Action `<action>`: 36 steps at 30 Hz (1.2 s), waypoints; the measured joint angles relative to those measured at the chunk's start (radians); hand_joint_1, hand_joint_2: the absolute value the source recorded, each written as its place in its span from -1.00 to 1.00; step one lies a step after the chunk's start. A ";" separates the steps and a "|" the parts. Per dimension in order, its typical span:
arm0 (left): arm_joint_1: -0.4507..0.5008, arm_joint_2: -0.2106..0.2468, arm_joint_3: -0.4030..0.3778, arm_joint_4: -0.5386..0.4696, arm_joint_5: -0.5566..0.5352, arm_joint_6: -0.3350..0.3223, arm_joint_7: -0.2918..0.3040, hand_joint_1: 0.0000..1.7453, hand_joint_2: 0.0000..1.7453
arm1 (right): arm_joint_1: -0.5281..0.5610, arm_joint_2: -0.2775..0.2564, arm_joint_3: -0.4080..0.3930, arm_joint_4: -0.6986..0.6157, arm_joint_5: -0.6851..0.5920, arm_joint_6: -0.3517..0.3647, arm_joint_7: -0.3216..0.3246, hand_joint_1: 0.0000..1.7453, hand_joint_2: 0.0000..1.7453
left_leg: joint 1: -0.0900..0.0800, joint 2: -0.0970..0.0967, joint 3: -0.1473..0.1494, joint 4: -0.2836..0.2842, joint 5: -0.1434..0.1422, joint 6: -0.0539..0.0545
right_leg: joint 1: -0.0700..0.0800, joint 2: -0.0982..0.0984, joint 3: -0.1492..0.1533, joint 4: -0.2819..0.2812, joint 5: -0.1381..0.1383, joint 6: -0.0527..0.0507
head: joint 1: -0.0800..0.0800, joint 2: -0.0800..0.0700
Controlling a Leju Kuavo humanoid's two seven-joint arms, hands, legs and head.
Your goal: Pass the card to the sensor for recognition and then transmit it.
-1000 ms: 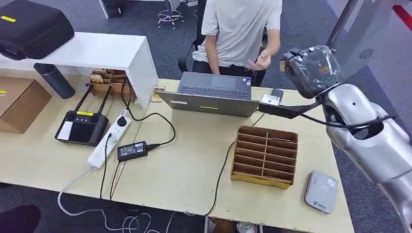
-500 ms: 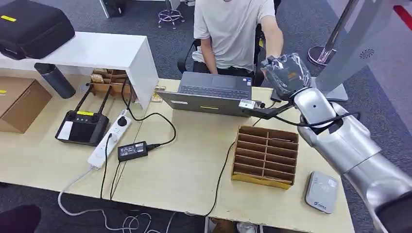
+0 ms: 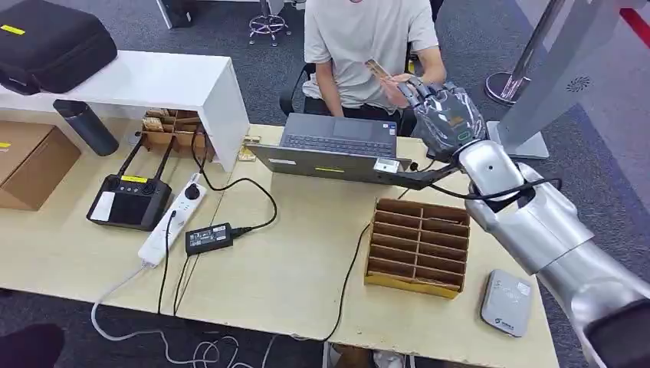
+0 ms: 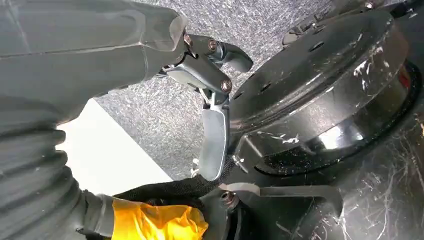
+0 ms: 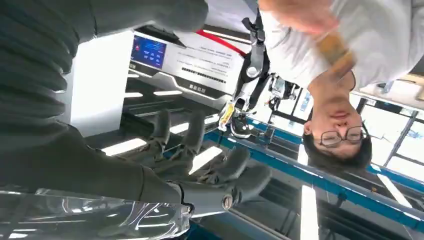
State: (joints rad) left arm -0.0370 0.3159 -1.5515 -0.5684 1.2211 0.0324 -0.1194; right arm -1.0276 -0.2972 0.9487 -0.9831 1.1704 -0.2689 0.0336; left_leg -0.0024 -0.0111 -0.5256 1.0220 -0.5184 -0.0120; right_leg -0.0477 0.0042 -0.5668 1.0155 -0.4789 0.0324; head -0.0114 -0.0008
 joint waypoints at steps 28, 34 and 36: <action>0.048 0.043 0.008 -0.160 0.158 0.221 0.000 -1.00 1.00 | 0.305 -0.208 -0.199 -0.454 -0.301 0.025 -0.045 -1.00 1.00 | -0.003 0.000 -0.001 0.000 -0.001 0.001 | -0.002 0.000 -0.002 -0.002 0.000 0.001 | 0.000 0.000; 0.055 0.069 0.008 -0.251 0.208 0.284 -0.015 -1.00 1.00 | 0.419 -0.296 -0.267 -0.625 -0.312 0.013 -0.048 -1.00 1.00 | -0.003 0.000 -0.001 0.000 -0.001 0.001 | -0.001 0.000 -0.002 -0.002 0.000 0.001 | 0.000 0.000; 0.058 0.075 0.008 -0.273 0.220 0.296 -0.019 -1.00 1.00 | 0.452 -0.322 -0.287 -0.669 -0.319 0.002 -0.056 -1.00 1.00 | -0.003 0.000 -0.001 0.000 -0.001 0.001 | -0.001 0.000 -0.002 -0.002 0.000 0.001 | 0.000 0.000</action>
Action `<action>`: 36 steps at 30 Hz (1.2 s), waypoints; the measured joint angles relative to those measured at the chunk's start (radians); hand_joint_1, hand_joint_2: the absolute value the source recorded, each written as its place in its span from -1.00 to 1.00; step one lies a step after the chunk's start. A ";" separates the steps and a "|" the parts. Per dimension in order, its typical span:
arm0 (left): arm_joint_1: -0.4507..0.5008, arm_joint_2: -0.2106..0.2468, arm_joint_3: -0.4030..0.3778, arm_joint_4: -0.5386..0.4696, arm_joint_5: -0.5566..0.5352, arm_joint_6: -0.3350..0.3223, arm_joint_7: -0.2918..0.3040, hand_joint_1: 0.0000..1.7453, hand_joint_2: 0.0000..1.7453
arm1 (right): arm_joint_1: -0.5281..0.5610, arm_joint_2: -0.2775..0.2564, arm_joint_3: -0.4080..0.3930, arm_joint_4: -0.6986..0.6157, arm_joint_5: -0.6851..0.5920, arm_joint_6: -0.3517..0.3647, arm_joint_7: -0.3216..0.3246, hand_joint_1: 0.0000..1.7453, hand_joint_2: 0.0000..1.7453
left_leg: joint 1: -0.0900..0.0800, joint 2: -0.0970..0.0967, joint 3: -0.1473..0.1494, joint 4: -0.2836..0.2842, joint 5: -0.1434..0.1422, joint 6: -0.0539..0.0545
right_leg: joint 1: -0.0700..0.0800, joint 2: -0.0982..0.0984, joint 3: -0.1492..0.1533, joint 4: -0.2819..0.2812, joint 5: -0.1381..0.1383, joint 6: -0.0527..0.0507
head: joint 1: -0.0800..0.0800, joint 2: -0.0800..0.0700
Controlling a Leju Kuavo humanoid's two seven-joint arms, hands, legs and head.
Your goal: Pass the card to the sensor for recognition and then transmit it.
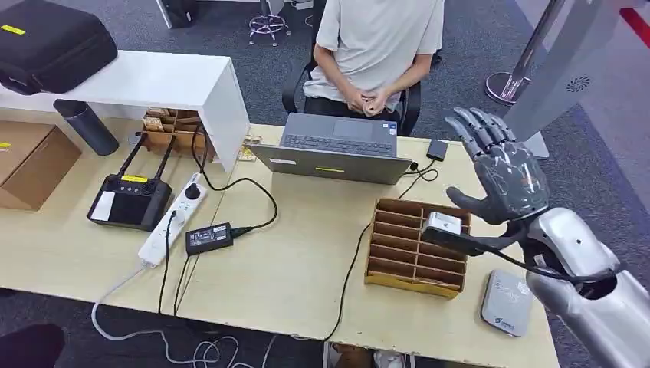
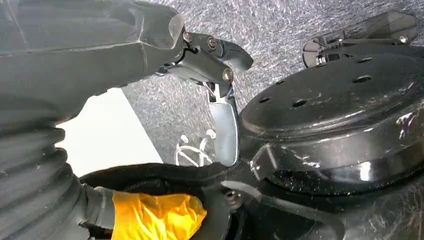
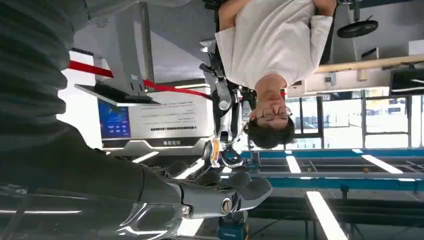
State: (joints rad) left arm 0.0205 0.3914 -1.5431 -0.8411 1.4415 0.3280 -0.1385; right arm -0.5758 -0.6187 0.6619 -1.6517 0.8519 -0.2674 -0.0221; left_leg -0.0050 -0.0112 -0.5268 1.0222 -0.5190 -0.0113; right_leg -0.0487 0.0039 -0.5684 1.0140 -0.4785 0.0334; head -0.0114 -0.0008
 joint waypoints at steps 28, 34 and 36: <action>0.012 0.042 -0.007 -0.132 0.124 0.081 -0.055 -1.00 1.00 | 0.471 -0.129 -0.169 -0.265 -0.052 -0.013 -0.056 -1.00 1.00 | 0.001 0.000 -0.001 0.000 0.000 0.000 | 0.001 0.000 0.000 0.000 0.000 0.000 | 0.000 0.000; 0.012 0.042 -0.007 -0.132 0.128 0.082 -0.055 -1.00 1.00 | 0.561 -0.122 -0.158 -0.261 -0.032 -0.002 -0.041 -1.00 1.00 | 0.001 0.000 -0.001 0.000 0.000 0.000 | 0.001 0.000 0.000 0.000 0.000 0.000 | 0.000 0.000; 0.012 0.041 -0.007 -0.132 0.128 0.081 -0.055 -1.00 1.00 | 0.582 -0.117 -0.153 -0.257 -0.032 0.002 -0.034 -1.00 1.00 | 0.001 0.000 -0.001 0.000 0.000 0.000 | 0.001 0.000 0.000 0.000 0.000 0.000 | 0.000 0.000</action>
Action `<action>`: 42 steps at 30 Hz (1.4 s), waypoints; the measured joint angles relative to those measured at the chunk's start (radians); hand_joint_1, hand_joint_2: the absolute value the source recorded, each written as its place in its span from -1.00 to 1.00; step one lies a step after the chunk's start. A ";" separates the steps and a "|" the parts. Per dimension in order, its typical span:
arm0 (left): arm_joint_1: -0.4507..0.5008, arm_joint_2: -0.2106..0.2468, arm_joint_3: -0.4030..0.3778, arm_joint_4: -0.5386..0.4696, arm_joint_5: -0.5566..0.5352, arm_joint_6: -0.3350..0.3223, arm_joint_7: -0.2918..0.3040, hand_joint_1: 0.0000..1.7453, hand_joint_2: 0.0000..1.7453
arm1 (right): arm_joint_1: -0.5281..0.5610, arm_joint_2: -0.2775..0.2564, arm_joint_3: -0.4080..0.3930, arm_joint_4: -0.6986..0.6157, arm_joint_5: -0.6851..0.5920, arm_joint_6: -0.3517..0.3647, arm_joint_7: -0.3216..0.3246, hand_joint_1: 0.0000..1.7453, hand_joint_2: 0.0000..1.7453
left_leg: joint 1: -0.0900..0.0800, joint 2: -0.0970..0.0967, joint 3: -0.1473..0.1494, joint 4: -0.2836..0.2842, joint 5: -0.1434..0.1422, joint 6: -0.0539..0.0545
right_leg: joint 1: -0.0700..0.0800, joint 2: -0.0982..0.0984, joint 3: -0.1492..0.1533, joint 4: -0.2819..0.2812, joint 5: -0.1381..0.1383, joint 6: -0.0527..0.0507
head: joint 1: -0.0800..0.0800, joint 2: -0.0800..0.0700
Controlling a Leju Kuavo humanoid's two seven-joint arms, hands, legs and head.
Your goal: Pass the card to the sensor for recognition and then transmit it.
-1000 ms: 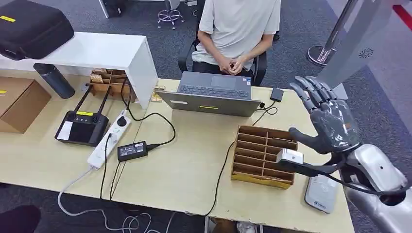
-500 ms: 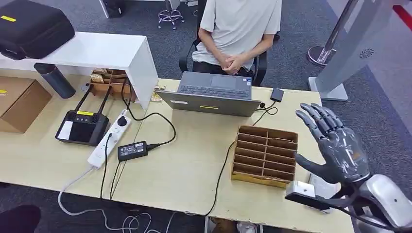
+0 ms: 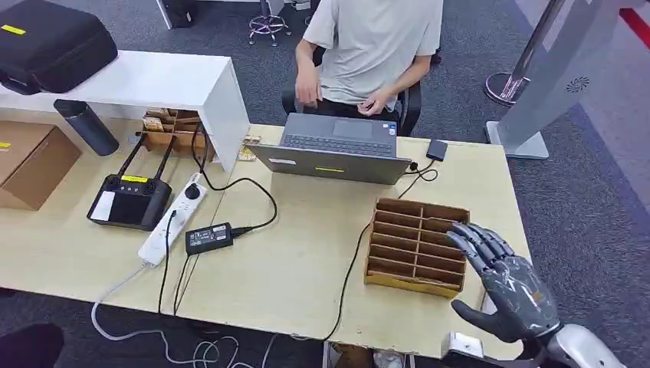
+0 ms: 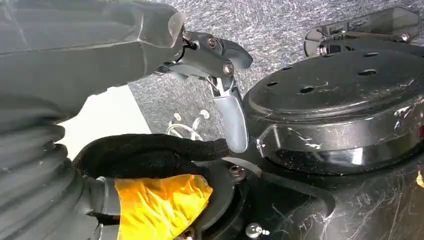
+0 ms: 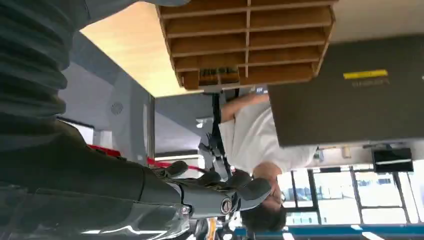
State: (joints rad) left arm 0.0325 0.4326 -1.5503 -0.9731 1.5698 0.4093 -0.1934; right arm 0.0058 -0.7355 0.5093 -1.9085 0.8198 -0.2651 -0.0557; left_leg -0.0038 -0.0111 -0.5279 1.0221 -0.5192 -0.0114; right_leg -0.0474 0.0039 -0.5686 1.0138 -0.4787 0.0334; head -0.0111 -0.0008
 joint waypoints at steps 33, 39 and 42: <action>-0.002 -0.001 0.000 0.000 -0.023 -0.004 0.009 -1.00 1.00 | 0.057 0.166 0.056 0.127 0.039 -0.031 0.027 -1.00 1.00 | 0.002 0.000 0.000 0.000 0.000 0.000 | 0.001 0.000 0.000 0.000 0.000 0.000 | 0.000 0.000; -0.007 -0.001 0.000 0.001 -0.039 -0.009 0.023 -1.00 1.00 | 0.038 0.210 0.077 0.182 0.039 -0.032 0.024 -1.00 1.00 | 0.003 0.000 0.000 0.000 0.000 0.000 | 0.001 0.000 0.000 0.000 0.000 0.000 | 0.000 0.000; -0.007 -0.001 0.000 0.003 -0.045 -0.010 0.024 -1.00 1.00 | 0.028 0.232 0.087 0.209 0.039 -0.040 0.023 -1.00 1.00 | 0.003 0.000 0.000 0.000 0.000 0.000 | 0.001 0.000 0.000 0.000 0.000 0.000 | 0.000 0.000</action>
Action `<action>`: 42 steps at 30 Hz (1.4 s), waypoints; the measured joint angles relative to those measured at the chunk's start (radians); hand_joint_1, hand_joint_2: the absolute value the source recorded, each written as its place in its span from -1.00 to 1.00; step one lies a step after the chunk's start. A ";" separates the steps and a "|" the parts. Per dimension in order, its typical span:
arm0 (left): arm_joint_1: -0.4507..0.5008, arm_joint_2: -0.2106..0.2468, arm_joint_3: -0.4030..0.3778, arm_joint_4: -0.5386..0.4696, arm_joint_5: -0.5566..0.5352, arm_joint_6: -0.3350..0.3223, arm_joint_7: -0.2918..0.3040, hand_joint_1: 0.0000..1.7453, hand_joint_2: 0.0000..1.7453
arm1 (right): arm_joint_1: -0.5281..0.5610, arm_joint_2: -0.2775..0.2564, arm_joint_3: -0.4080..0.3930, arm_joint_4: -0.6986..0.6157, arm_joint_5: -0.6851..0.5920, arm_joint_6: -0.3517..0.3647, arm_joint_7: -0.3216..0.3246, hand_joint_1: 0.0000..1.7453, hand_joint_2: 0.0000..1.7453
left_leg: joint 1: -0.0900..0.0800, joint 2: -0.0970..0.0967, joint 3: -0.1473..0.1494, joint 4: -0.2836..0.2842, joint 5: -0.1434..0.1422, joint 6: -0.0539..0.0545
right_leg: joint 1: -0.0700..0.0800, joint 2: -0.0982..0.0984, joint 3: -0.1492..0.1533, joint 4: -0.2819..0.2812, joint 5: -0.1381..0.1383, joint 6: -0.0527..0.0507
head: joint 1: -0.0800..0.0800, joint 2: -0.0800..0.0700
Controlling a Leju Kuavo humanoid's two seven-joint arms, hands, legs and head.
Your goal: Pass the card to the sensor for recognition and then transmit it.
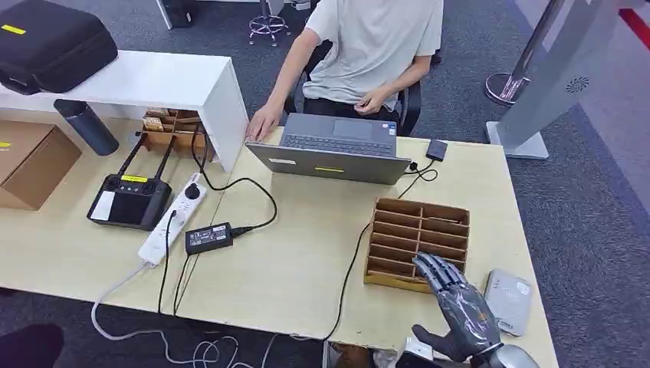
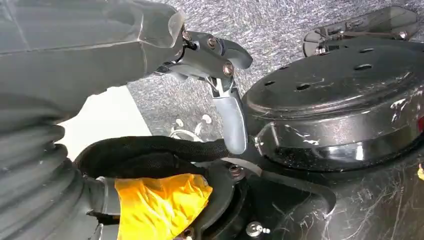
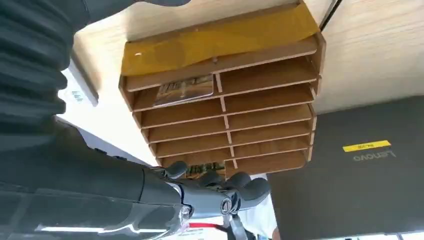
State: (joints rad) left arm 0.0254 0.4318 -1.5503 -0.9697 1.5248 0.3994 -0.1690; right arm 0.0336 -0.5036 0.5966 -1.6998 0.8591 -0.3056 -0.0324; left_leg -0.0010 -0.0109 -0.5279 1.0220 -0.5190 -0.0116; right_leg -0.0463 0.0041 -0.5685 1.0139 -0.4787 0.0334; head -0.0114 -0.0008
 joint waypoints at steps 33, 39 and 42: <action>-0.007 0.000 0.000 0.008 -0.053 -0.006 0.031 -1.00 1.00 | -0.098 0.093 -0.080 0.236 0.106 -0.159 0.033 -1.00 1.00 | 0.001 0.000 0.000 0.000 0.000 0.000 | 0.001 0.000 0.000 0.000 0.000 0.000 | 0.000 0.000; -0.007 0.001 0.000 0.008 -0.052 -0.005 0.031 -1.00 1.00 | -0.091 0.094 -0.137 0.255 0.116 -0.167 0.036 -1.00 1.00 | 0.001 0.000 0.000 0.000 0.000 0.000 | 0.001 0.000 0.000 0.000 0.000 0.000 | 0.000 0.000; -0.007 0.001 0.000 0.008 -0.052 -0.005 0.031 -1.00 1.00 | -0.088 0.095 -0.151 0.263 0.116 -0.168 0.036 -1.00 1.00 | 0.001 0.000 0.000 0.000 0.000 0.000 | 0.001 0.000 0.000 0.000 0.000 0.000 | 0.000 0.000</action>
State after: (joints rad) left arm 0.0185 0.4330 -1.5503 -0.9617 1.4725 0.3948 -0.1377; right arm -0.0545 -0.4089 0.4455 -1.4370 0.9754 -0.4738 0.0034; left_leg -0.0002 -0.0108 -0.5280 1.0221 -0.5189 -0.0117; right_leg -0.0455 0.0041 -0.5686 1.0138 -0.4786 0.0333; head -0.0111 -0.0008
